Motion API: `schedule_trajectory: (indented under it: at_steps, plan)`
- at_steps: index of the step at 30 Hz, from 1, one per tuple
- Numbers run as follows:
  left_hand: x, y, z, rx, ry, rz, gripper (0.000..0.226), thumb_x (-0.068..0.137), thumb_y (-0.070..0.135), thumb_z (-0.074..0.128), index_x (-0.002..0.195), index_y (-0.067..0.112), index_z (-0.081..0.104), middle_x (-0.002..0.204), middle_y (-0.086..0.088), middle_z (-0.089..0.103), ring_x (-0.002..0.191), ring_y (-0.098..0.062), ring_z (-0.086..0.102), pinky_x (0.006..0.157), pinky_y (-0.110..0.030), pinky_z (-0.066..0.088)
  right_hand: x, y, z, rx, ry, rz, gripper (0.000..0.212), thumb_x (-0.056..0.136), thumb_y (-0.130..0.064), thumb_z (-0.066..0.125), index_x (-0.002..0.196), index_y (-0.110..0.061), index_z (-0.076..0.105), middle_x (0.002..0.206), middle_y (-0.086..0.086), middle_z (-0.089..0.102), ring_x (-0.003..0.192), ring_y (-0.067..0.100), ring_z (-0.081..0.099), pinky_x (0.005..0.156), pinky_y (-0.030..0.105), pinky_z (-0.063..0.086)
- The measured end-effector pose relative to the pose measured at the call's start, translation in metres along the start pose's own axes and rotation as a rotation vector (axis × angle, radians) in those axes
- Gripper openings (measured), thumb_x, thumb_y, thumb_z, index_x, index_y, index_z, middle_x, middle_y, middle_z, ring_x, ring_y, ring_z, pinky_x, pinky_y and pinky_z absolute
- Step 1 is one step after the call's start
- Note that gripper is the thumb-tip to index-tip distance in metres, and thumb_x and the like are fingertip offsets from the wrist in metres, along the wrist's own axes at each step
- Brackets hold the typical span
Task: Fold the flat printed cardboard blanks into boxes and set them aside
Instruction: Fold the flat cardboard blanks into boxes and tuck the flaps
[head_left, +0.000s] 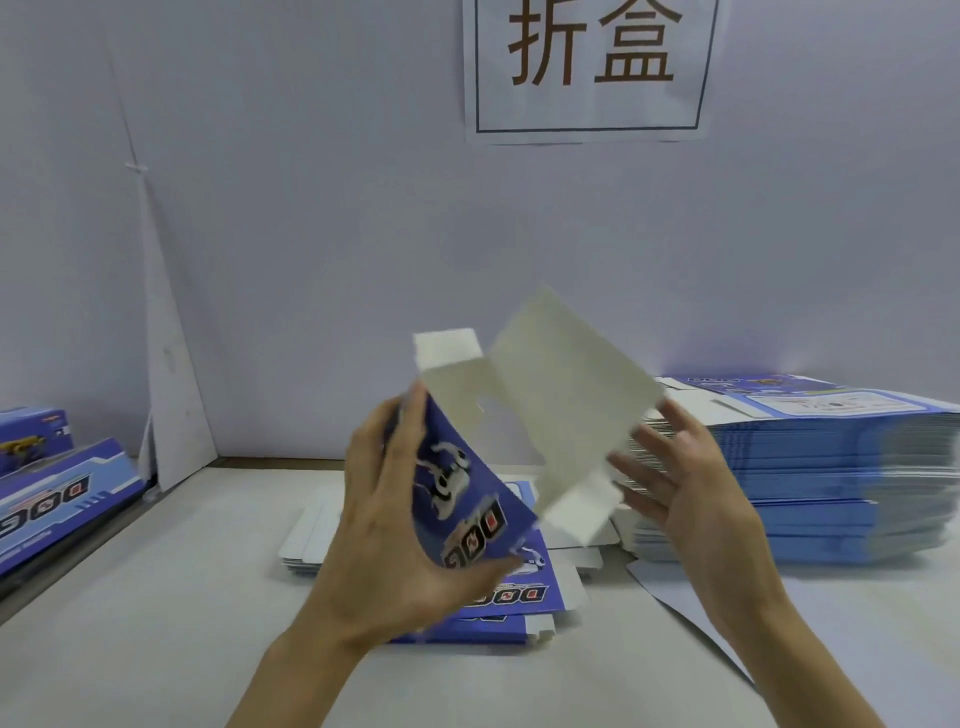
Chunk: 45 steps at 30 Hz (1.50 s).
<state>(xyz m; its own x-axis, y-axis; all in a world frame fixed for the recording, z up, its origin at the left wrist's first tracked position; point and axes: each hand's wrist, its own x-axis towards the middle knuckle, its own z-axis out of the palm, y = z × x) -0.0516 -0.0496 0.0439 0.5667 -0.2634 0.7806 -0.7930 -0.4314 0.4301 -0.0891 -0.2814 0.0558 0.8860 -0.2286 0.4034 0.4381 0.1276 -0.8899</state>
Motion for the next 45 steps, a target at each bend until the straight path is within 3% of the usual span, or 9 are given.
schedule_trajectory:
  at_steps: [2, 6, 10, 14, 17, 21, 26, 34, 45]
  plan:
    - [0.004, 0.009, 0.004, -0.249, 0.119, -0.19, 0.12, 0.046, 0.064, 0.078, 0.144, 0.05, 0.011, 0.138, 0.014, 0.031, 0.127, 0.009, 0.035, 0.093, -0.005, 0.04, -0.003, 0.004, -0.003, -0.183, -0.201, 0.007, 0.056, 0.078, -0.031, 0.066, 0.128, -0.049, 0.047, 0.135, -0.011, 0.058, 0.11, 0.002, 0.063, 0.095, 0.026, 0.048]
    - [0.003, 0.022, 0.019, -0.568, 0.213, -0.407, 0.111, 0.039, 0.07, 0.083, 0.136, 0.054, 0.032, 0.135, 0.008, 0.049, 0.119, -0.012, 0.058, 0.087, -0.037, 0.057, -0.02, 0.019, 0.022, -0.313, -0.631, 0.069, 0.079, 0.077, -0.028, 0.078, 0.137, -0.05, 0.033, 0.134, -0.024, 0.056, 0.123, 0.005, 0.057, 0.096, 0.02, 0.048]
    - [0.006, 0.017, 0.011, -0.568, 0.211, -0.513, 0.115, 0.052, 0.066, 0.082, 0.147, 0.041, 0.022, 0.133, 0.016, 0.051, 0.111, 0.008, 0.056, 0.079, -0.01, 0.051, -0.019, 0.024, 0.033, -0.211, -0.396, 0.011, 0.079, 0.065, -0.025, 0.08, 0.134, -0.034, 0.042, 0.121, -0.006, 0.067, 0.108, 0.017, 0.068, 0.084, 0.029, 0.057]
    - [0.009, 0.008, 0.005, -0.572, -0.134, -0.63, 0.073, 0.068, 0.064, 0.072, 0.117, 0.013, 0.058, 0.088, 0.009, 0.073, 0.079, -0.008, 0.069, 0.074, -0.028, 0.053, -0.013, 0.015, 0.019, -0.012, -0.41, 0.158, 0.088, 0.057, -0.051, 0.087, 0.131, -0.023, 0.049, 0.123, 0.002, 0.068, 0.109, 0.026, 0.067, 0.079, 0.029, 0.057]
    - [0.005, 0.006, 0.012, -0.656, -0.152, -0.669, 0.063, 0.073, 0.058, 0.075, 0.1, 0.003, 0.06, 0.069, -0.001, 0.069, 0.057, -0.013, 0.064, 0.065, -0.037, 0.05, -0.011, 0.013, 0.017, -0.02, -0.399, 0.156, 0.091, 0.057, -0.055, 0.087, 0.133, -0.025, 0.048, 0.126, 0.001, 0.067, 0.111, 0.025, 0.067, 0.079, 0.027, 0.057]
    - [0.006, 0.007, 0.016, -0.578, 0.074, -0.606, 0.032, 0.07, 0.047, 0.068, 0.082, 0.018, 0.071, 0.068, -0.013, 0.07, 0.058, -0.027, 0.066, 0.06, -0.035, 0.053, -0.011, 0.014, 0.019, -0.066, -0.301, 0.204, 0.105, 0.043, -0.061, 0.089, 0.13, -0.019, 0.048, 0.116, -0.002, 0.071, 0.105, 0.021, 0.069, 0.072, 0.023, 0.057]
    - [0.003, 0.007, 0.02, -0.588, 0.009, -0.618, 0.04, 0.067, 0.057, 0.062, 0.086, 0.022, 0.067, 0.065, 0.0, 0.07, 0.058, -0.014, 0.065, 0.054, -0.02, 0.051, -0.012, 0.013, 0.02, -0.031, -0.325, 0.218, 0.073, 0.061, -0.045, 0.074, 0.126, -0.023, 0.051, 0.115, -0.004, 0.072, 0.1, 0.019, 0.071, 0.07, 0.023, 0.057]
    - [0.005, 0.009, 0.021, -0.622, 0.029, -0.655, 0.048, 0.077, 0.053, 0.058, 0.078, 0.005, 0.064, 0.062, -0.023, 0.063, 0.049, -0.028, 0.059, 0.049, -0.034, 0.051, -0.013, 0.006, 0.019, -0.082, -0.327, 0.193, 0.09, 0.047, -0.066, 0.085, 0.123, -0.027, 0.053, 0.113, -0.006, 0.072, 0.102, 0.018, 0.071, 0.07, 0.02, 0.056]
    - [0.002, 0.017, 0.027, -0.58, 0.055, -0.539, 0.054, 0.063, 0.06, 0.059, 0.105, 0.027, 0.061, 0.08, 0.016, 0.073, 0.074, -0.002, 0.069, 0.059, -0.01, 0.049, -0.017, 0.011, 0.027, -0.024, -0.25, 0.152, 0.058, 0.073, -0.048, 0.07, 0.126, -0.029, 0.051, 0.112, -0.006, 0.073, 0.097, 0.018, 0.072, 0.068, 0.022, 0.058]
